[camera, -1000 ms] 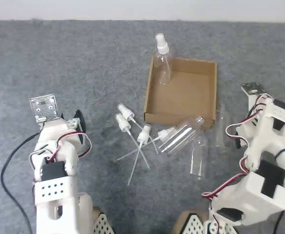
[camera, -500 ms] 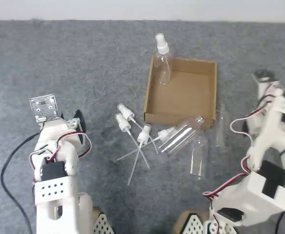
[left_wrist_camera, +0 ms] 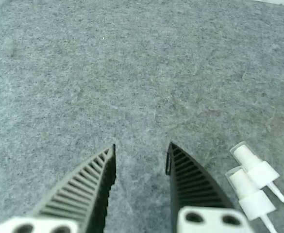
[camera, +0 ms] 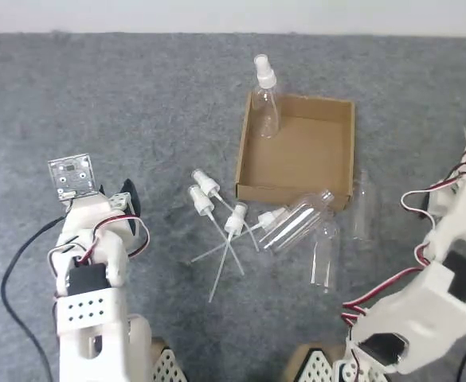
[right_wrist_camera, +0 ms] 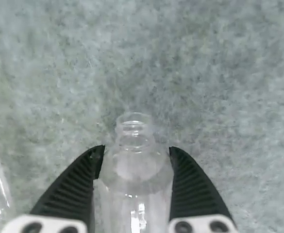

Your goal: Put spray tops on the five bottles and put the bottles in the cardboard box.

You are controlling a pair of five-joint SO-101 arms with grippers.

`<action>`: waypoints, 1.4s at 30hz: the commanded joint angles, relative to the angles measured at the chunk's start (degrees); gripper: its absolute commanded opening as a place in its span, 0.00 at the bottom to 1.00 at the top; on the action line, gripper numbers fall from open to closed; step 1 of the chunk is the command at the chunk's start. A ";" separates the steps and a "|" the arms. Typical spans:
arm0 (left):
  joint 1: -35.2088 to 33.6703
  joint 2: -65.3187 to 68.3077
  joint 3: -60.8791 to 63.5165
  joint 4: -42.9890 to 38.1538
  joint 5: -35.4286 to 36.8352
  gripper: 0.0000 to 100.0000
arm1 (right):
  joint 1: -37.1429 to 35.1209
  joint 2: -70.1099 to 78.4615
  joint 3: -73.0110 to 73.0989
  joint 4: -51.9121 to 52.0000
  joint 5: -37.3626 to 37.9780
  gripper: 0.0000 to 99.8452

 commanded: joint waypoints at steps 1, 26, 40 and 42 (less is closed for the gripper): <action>0.09 -1.41 -0.40 -1.05 -0.35 0.16 | 0.40 -0.66 -3.52 -0.40 2.20 0.10; 0.00 -1.41 -0.40 -1.05 -0.35 0.16 | -1.89 3.82 -9.93 12.88 13.45 0.29; 0.18 -1.41 -0.40 -1.05 -0.35 0.16 | -2.68 5.85 -12.04 11.91 13.01 0.27; 0.18 -1.41 -0.40 -1.05 -0.35 0.16 | -2.68 5.85 -12.31 11.65 12.04 0.21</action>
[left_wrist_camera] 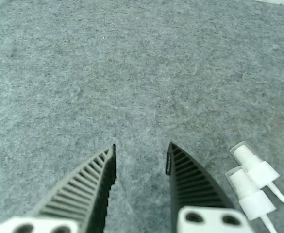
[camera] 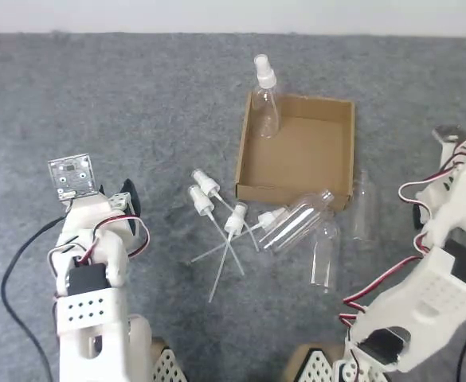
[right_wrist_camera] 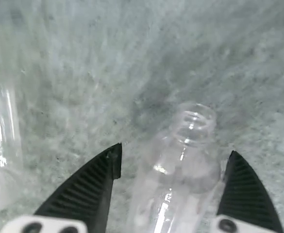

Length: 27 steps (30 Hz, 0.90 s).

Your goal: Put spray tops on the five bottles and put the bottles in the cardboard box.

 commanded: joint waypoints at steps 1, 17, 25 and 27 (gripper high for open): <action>0.18 -1.41 -0.40 -1.05 -0.35 0.16 | -0.40 -1.19 -3.78 -0.66 -0.88 0.19; -0.09 -1.41 -0.57 -0.79 -0.35 0.15 | -2.95 -10.51 -3.96 3.82 -0.97 0.01; 1.23 -0.79 -8.57 11.16 -5.19 0.16 | -6.29 -25.27 6.95 3.38 -0.97 0.01; 3.60 0.26 -10.59 13.01 -5.27 0.16 | -6.11 -30.02 11.34 1.10 -0.53 0.01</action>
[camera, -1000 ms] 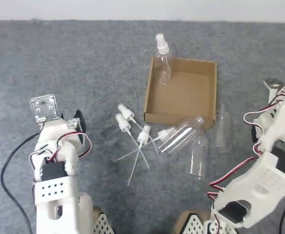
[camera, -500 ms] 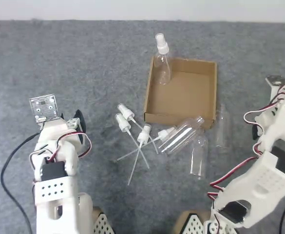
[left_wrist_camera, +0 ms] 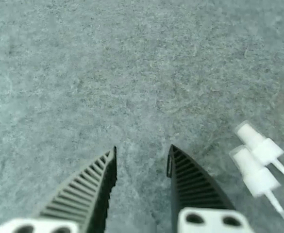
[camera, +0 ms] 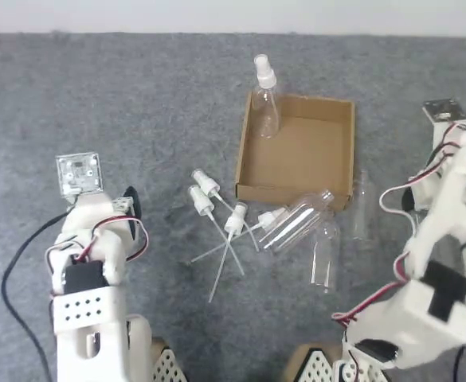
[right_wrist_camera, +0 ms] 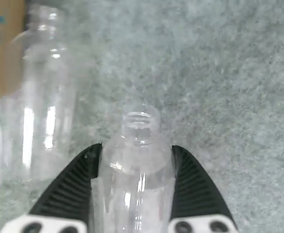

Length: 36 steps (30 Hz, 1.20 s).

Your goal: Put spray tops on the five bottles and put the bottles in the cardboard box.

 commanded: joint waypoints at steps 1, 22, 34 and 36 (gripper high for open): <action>4.92 1.49 -7.60 4.57 -0.88 0.16 | -0.40 -14.29 7.56 -3.82 1.14 0.01; 19.69 62.77 -46.64 9.58 12.48 0.16 | -0.22 -35.03 31.30 -8.22 10.55 0.01; 20.22 70.07 -48.75 9.67 13.80 0.16 | -0.48 -35.03 31.38 -8.31 10.55 0.01; 20.22 70.07 -47.87 9.93 13.80 0.16 | -0.31 -35.03 31.38 -8.31 10.55 0.01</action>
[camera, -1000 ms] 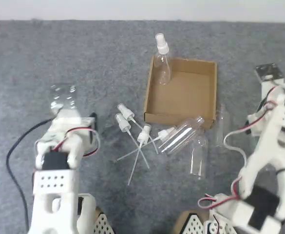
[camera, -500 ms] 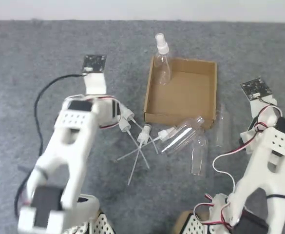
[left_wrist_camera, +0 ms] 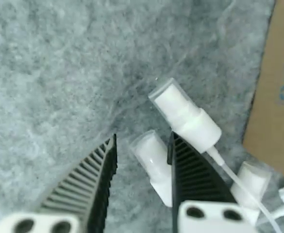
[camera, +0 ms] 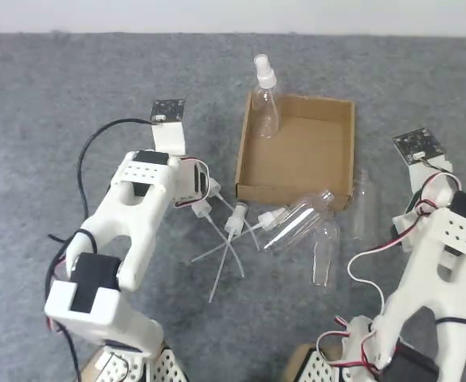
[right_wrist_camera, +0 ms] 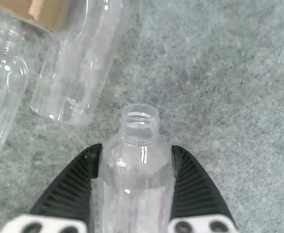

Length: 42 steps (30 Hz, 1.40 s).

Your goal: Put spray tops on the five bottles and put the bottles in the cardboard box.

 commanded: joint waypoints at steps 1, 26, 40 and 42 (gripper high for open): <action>0.35 -0.26 -1.01 0.97 0.70 0.16 | -0.13 -3.03 -0.18 -0.84 0.70 0.01; 1.05 -0.18 -1.36 7.82 4.31 0.16 | -0.04 -3.03 -0.18 -0.75 0.79 0.01; 2.20 -0.26 -1.19 6.77 -11.69 0.14 | 0.04 -3.12 -0.18 -0.66 0.88 0.01; 2.11 -0.18 -1.27 6.95 -16.26 0.14 | 0.04 -3.12 -0.18 -0.66 0.88 0.01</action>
